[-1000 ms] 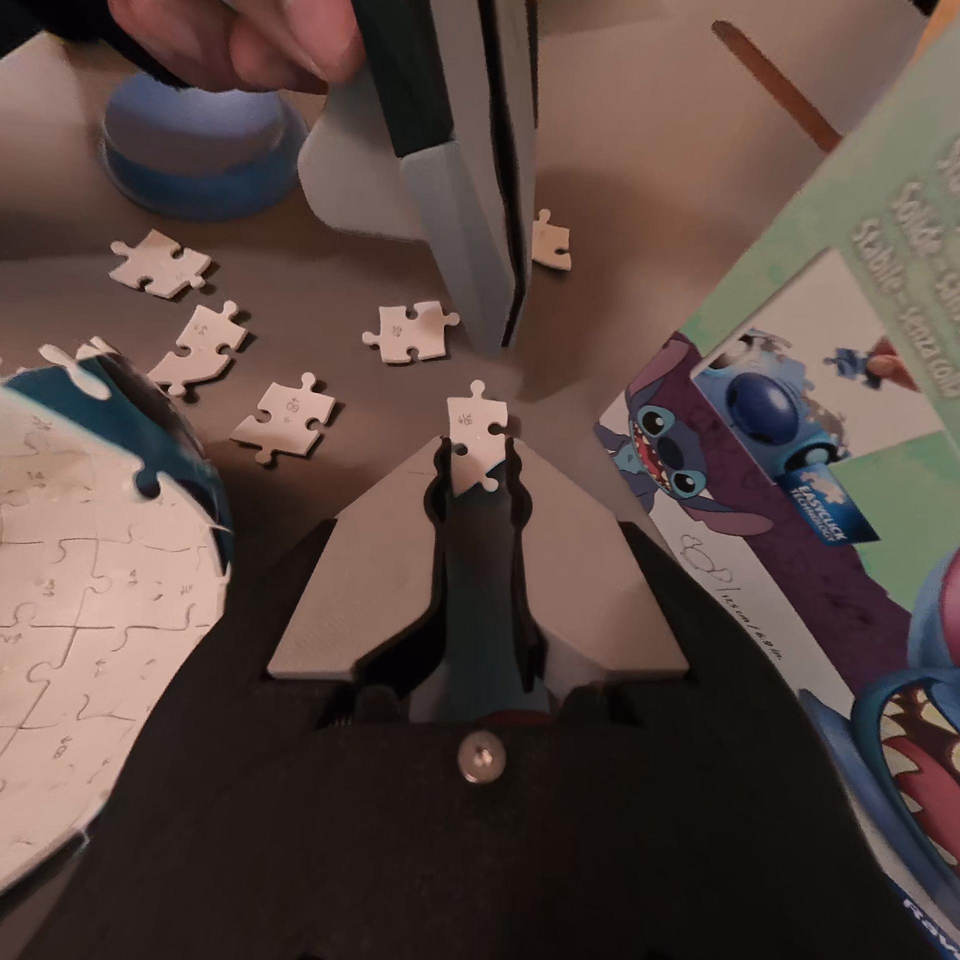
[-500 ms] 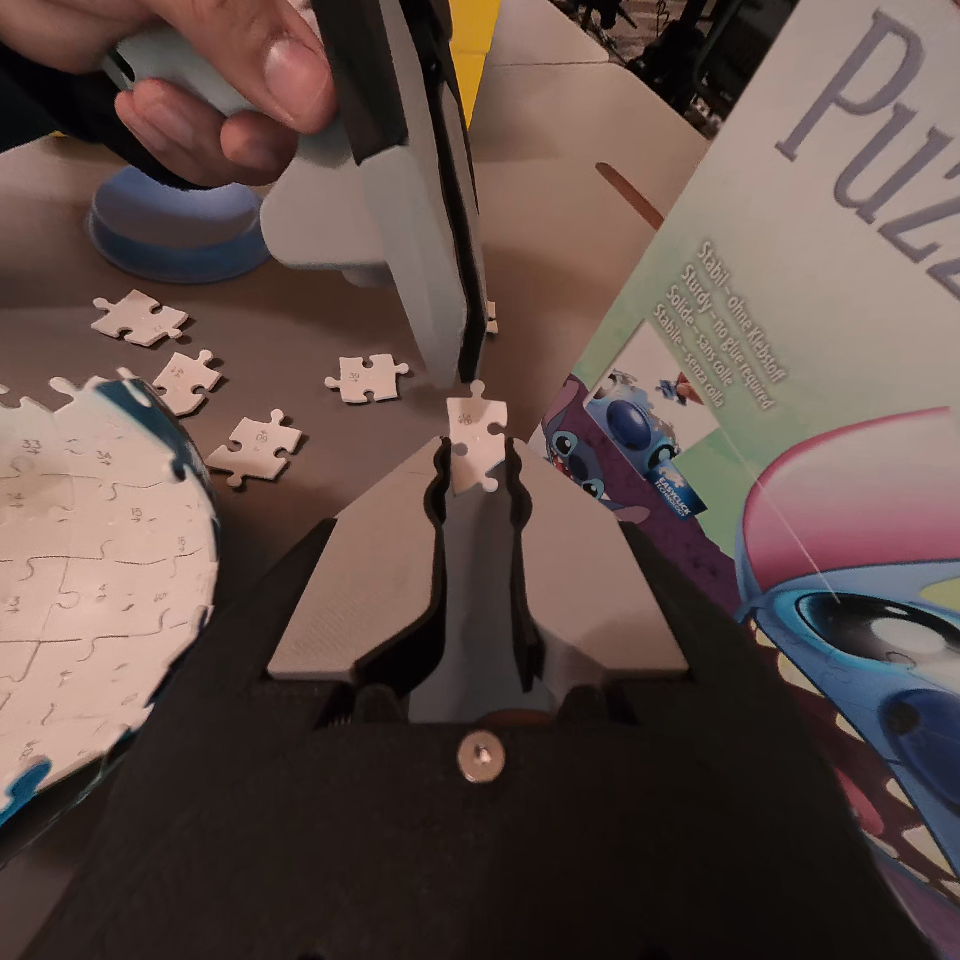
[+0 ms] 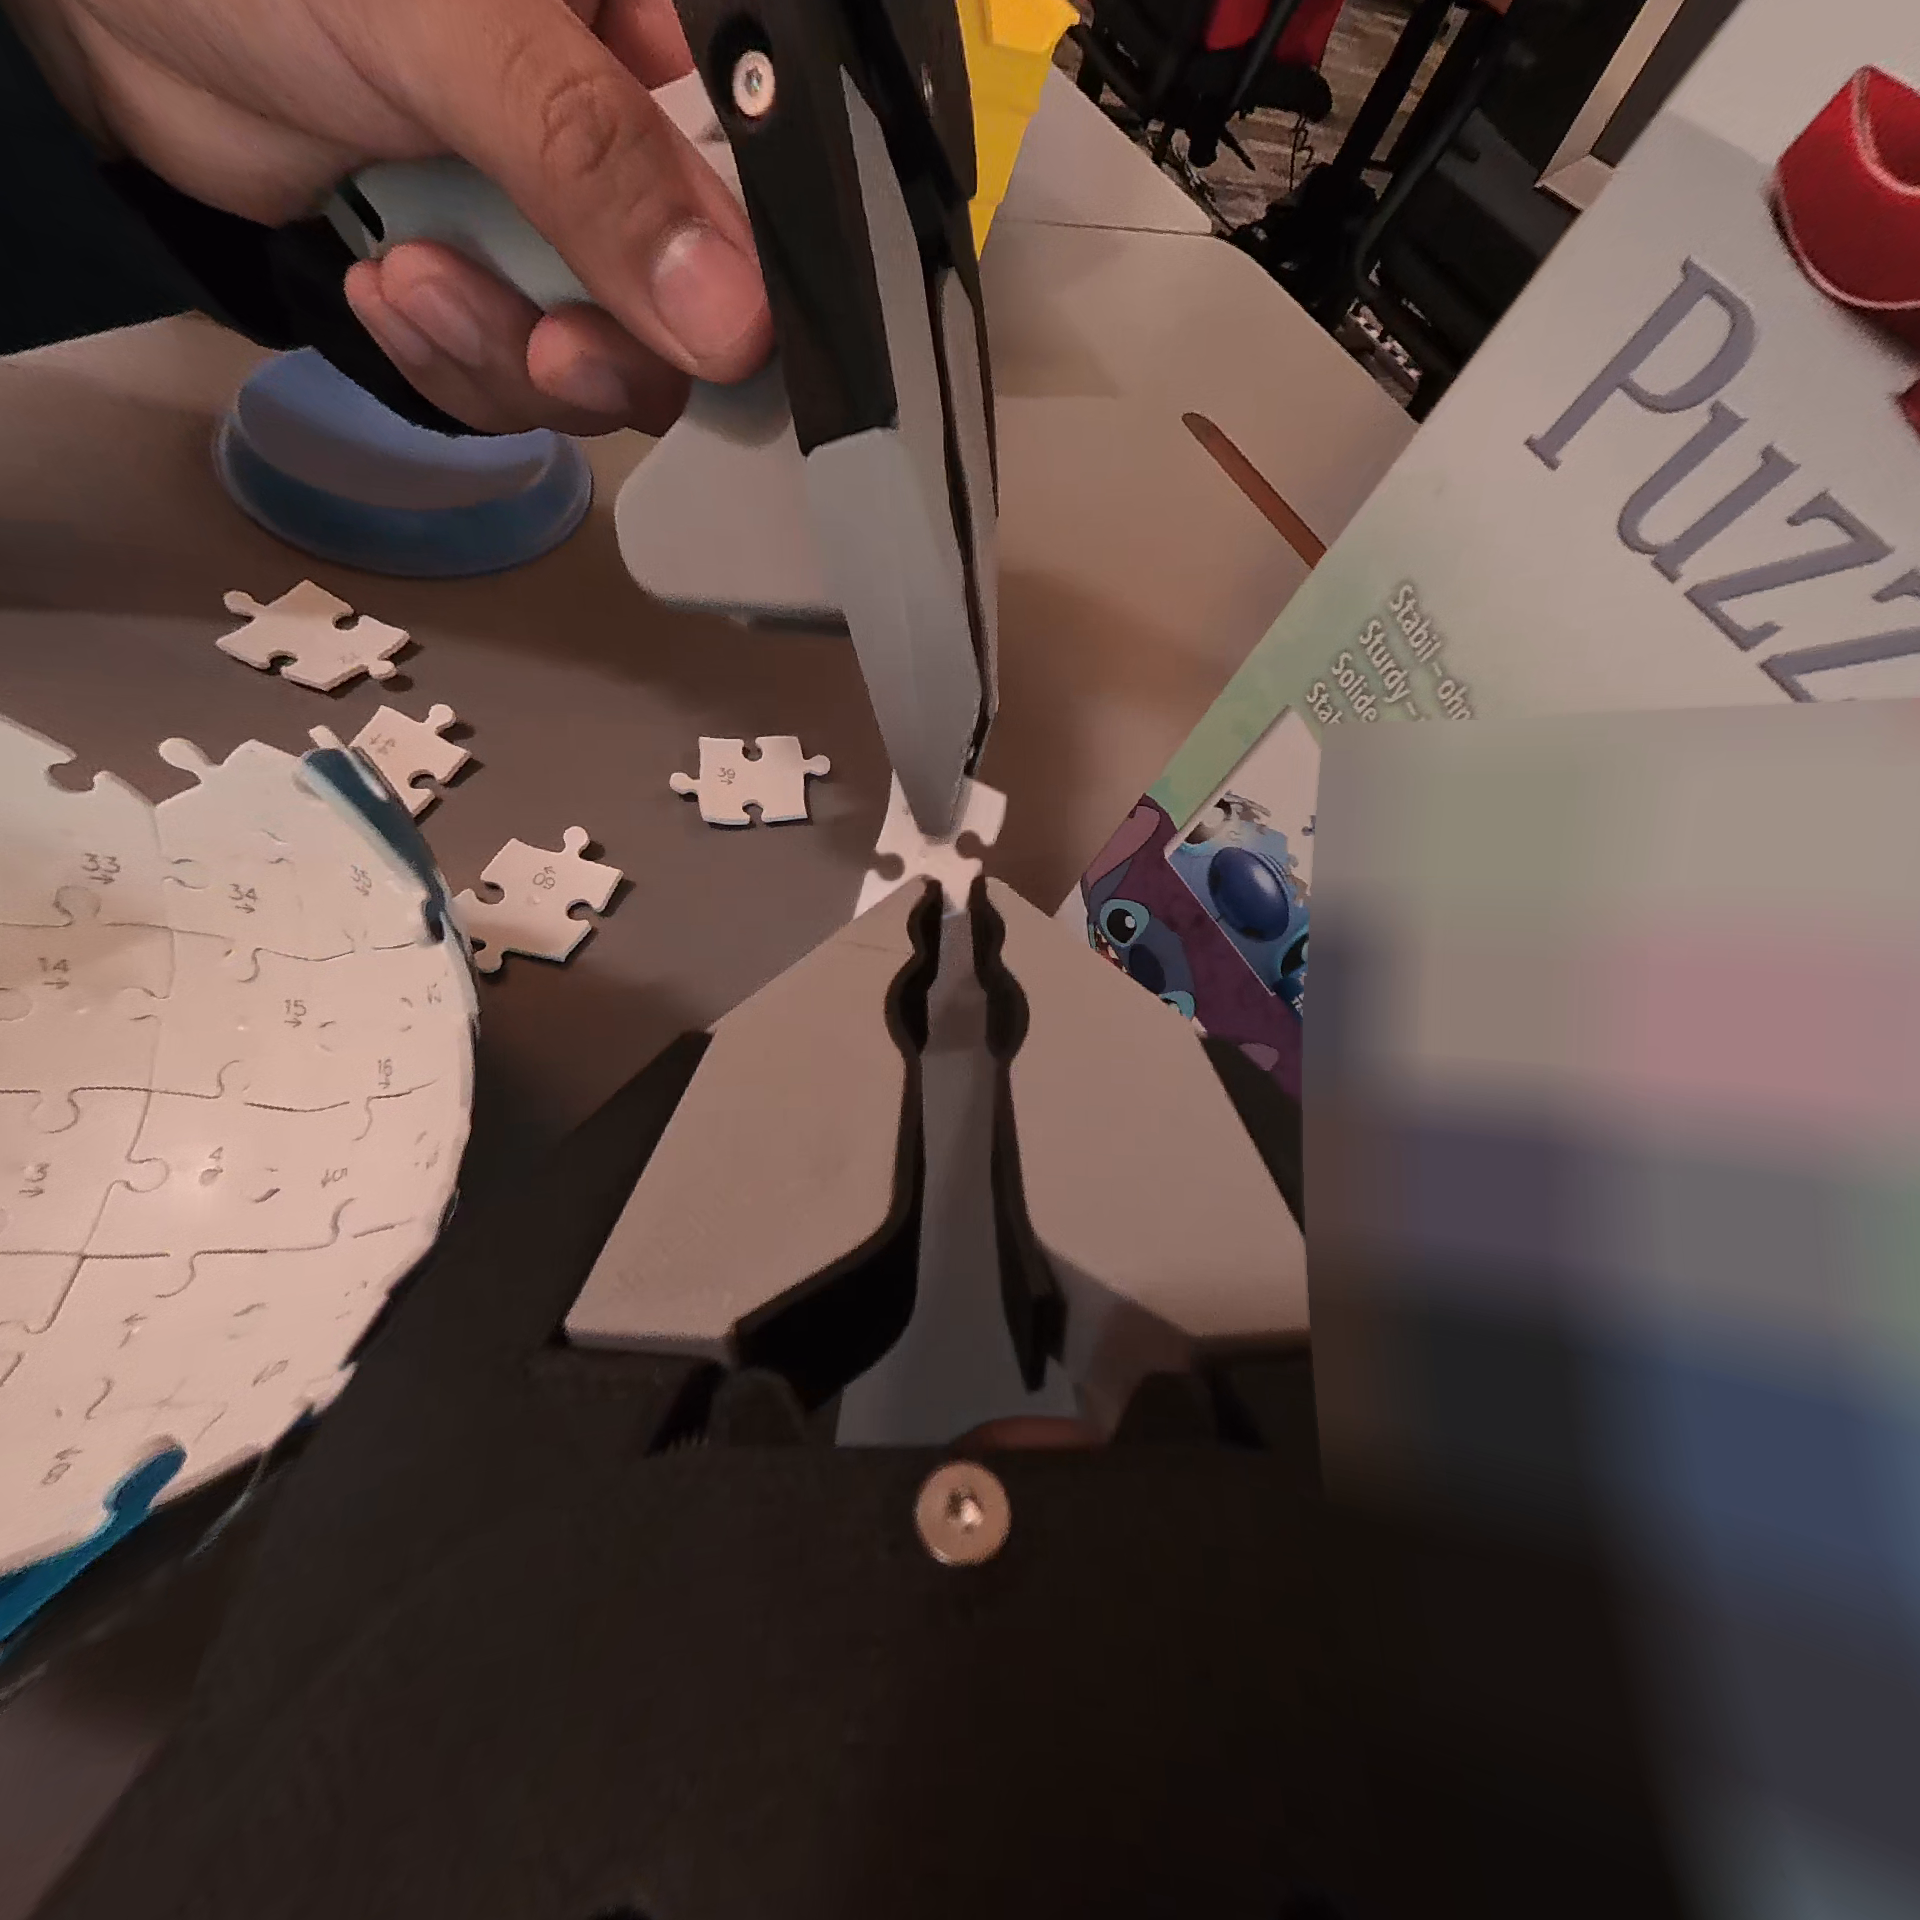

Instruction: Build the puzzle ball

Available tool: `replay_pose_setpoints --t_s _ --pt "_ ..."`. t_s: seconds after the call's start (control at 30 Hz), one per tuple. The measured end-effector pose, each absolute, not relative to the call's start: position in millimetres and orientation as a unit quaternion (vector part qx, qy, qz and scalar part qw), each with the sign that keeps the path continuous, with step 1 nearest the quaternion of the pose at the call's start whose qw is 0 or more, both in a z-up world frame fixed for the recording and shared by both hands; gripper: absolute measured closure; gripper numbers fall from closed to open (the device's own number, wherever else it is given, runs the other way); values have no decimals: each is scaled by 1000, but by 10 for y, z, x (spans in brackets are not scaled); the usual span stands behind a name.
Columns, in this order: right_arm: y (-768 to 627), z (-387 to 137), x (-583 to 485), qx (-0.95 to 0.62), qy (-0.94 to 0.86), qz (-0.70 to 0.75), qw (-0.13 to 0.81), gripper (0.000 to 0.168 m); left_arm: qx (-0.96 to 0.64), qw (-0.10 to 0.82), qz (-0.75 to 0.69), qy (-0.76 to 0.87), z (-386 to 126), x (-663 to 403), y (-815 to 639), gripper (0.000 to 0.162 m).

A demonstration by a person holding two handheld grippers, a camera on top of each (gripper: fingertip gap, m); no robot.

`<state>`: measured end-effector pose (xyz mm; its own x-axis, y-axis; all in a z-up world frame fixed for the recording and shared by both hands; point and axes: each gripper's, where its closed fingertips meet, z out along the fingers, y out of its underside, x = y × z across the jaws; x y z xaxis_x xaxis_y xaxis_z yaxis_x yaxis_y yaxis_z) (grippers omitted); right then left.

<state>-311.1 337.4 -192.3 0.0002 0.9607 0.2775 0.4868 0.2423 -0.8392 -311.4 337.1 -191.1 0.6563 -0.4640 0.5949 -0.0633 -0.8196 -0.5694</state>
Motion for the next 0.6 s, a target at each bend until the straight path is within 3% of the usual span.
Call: replay_pose_setpoints --t_s 0.03,0.1,0.3,0.4,0.47,0.6 --pt "3373 -1913 -3100 -556 -651 278 434 162 -869 265 -388 153 -1882 -3112 3373 162" --pt "3358 -1868 -3074 -568 -635 320 414 153 -861 282 -394 154 -1797 -3111 3393 162" --pt "3343 -1615 -2985 -589 -555 469 353 150 -831 338 -411 160 -1491 -3080 3425 162" --pt "3352 -1521 -2958 -594 -520 521 324 155 -824 347 -413 174 -1403 -3005 3394 162" --pt "3314 -1449 -2920 -585 -506 559 299 168 -824 349 -406 189 -1376 -2960 3363 162" --pt "3347 -1337 -2834 -579 -493 578 297 168 -828 340 -394 211 -1376 -2887 3294 162"
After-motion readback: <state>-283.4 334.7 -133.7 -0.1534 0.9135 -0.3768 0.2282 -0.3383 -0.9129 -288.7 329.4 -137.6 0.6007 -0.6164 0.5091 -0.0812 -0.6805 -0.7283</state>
